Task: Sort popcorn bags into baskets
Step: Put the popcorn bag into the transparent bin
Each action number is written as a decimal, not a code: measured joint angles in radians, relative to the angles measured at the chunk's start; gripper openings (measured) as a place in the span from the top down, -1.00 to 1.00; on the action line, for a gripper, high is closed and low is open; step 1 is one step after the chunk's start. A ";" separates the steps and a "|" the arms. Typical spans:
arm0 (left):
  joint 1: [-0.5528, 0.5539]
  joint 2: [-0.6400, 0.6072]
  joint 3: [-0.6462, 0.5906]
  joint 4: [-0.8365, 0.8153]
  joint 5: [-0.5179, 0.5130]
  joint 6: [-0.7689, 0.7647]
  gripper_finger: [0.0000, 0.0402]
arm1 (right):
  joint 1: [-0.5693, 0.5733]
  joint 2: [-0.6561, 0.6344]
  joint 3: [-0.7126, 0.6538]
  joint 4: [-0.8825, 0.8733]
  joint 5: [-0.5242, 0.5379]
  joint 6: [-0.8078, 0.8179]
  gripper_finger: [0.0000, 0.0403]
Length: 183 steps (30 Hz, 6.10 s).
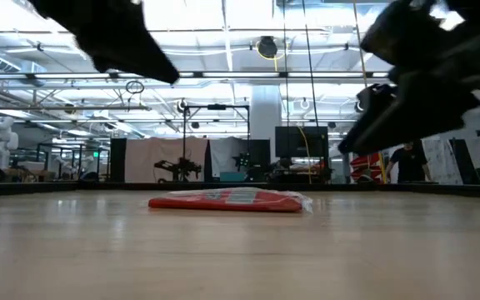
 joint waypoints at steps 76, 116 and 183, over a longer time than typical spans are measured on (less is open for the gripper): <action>0.280 0.349 -0.002 0.292 0.463 0.164 0.84 | -0.183 0.185 -0.033 0.229 -0.190 -1.045 -0.02; 0.264 0.314 0.000 0.296 0.291 0.253 0.84 | -0.128 0.190 0.090 0.007 -0.019 -0.583 0.86; 0.081 0.115 0.000 0.387 0.231 0.418 -0.27 | -0.337 0.059 0.178 -0.040 -0.668 -0.242 0.98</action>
